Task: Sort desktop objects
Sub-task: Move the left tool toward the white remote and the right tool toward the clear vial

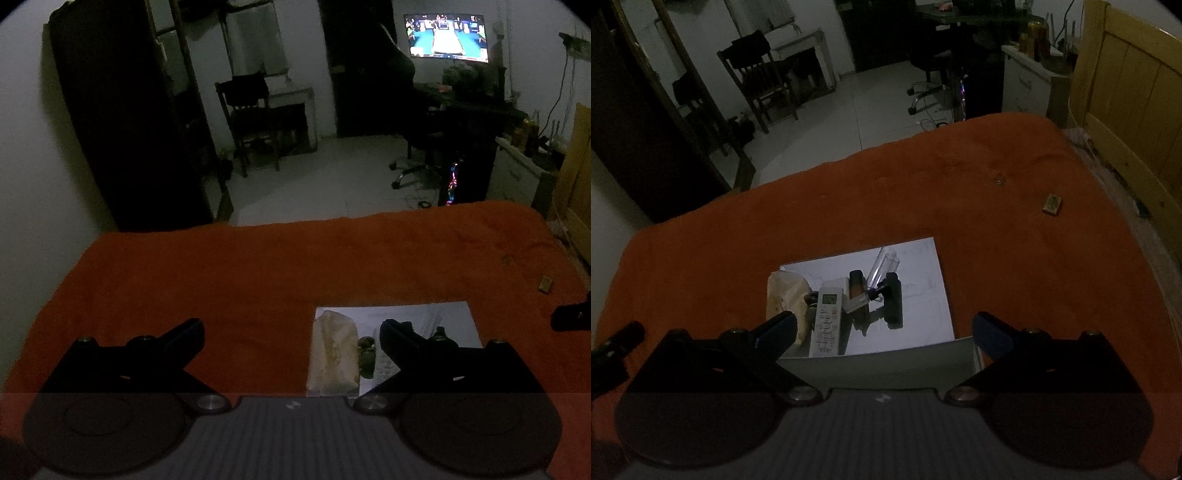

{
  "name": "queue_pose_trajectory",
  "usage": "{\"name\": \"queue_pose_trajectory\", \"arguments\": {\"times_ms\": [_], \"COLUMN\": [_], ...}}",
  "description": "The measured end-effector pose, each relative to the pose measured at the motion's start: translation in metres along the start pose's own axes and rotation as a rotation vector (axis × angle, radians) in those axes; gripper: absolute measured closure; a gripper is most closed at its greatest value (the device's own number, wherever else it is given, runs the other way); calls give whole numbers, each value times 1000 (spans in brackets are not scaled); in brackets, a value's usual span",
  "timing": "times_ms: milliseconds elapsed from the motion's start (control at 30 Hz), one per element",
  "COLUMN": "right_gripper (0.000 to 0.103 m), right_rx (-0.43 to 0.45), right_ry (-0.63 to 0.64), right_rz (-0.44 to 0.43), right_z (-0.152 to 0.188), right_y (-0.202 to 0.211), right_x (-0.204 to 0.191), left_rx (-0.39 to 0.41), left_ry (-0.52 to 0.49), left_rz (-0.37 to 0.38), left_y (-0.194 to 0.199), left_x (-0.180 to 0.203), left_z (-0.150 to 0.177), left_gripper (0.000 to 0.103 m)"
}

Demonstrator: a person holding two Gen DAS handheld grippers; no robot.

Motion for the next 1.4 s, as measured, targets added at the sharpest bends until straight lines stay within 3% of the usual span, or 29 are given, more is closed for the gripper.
{"name": "queue_pose_trajectory", "arguments": {"times_ms": [300,533,833,1033,1133,1400], "right_gripper": [0,0,0,0,0,0], "right_rx": [-16,-62,-249,-256,-216,-202], "right_ry": [7,32,-53,-28,29,100], "right_rz": [-1,28,10,20,72,49], "right_z": [-4,-1,22,7,-9,-29], "right_y": [4,-24,-84,-112,-127,-192], "right_x": [7,3,12,10,13,1], "left_rx": [-16,-60,-240,-258,-298,-330], "left_ry": [-12,-25,27,-23,-26,-31], "left_rz": [1,10,50,53,75,128], "left_y": [-10,-34,-94,-138,-154,-212], "left_x": [5,-11,-2,16,26,51], "left_z": [-1,12,33,30,31,23], "left_gripper": [1,1,1,1,1,1]}}
Point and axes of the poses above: each gripper's, at about its wrist camera, not at the fingertips, and y roughly against the way its jaws point, x to its right, z to its underside, the point moved 7 cm from there along -y, roughly the way its jaws point, and after that the axes turned 10 degrees about z, right-handed, at the moved point
